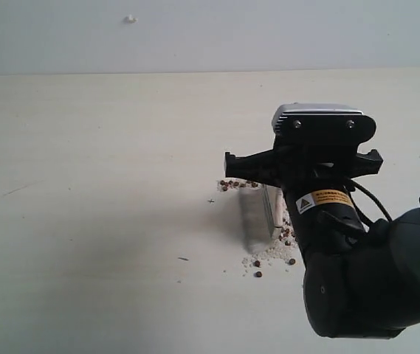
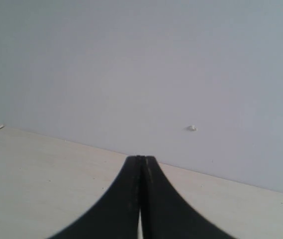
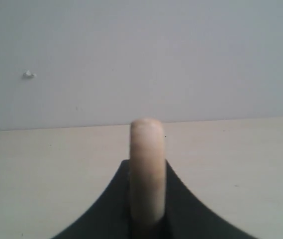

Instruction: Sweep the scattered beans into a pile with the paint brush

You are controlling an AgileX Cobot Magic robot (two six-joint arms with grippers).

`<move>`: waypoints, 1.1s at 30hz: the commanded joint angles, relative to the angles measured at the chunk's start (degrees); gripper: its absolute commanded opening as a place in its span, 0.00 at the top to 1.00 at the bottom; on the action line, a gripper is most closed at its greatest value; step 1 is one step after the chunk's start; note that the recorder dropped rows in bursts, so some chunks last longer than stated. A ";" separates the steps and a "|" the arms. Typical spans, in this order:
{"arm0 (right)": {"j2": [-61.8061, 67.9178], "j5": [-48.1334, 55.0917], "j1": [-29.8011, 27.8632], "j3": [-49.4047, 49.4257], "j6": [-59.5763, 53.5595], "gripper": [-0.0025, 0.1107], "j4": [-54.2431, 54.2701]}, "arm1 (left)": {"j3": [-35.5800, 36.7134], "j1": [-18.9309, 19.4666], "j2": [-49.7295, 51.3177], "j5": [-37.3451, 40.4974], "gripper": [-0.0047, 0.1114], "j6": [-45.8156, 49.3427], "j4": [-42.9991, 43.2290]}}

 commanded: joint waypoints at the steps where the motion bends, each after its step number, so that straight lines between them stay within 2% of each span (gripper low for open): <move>1: 0.41 4.23 0.02 0.52 3.71 0.98 -3.07 | -0.03 0.08 -0.33 -0.02 0.96 0.09 -0.27; 19: -10.35 4.23 0.02 0.52 1.67 0.98 -4.02 | -0.03 0.08 -0.33 -0.02 0.96 0.09 -0.27; 21: -10.35 4.23 -0.10 0.52 5.34 0.98 -5.31 | -0.03 0.08 -0.33 -0.02 0.96 0.09 -0.27; 23: -9.29 4.23 -2.24 0.14 12.71 0.98 -10.01 | -0.03 0.08 -0.33 -0.02 0.96 0.09 -0.27; 26: -6.79 4.23 -4.84 -2.38 18.61 0.98 -11.57 | -0.03 0.08 -0.33 -0.02 0.96 0.09 -0.27; 33: 1.96 4.23 -7.50 -11.58 18.10 0.98 -11.46 | -0.03 0.08 -0.33 -0.02 0.96 0.09 -0.27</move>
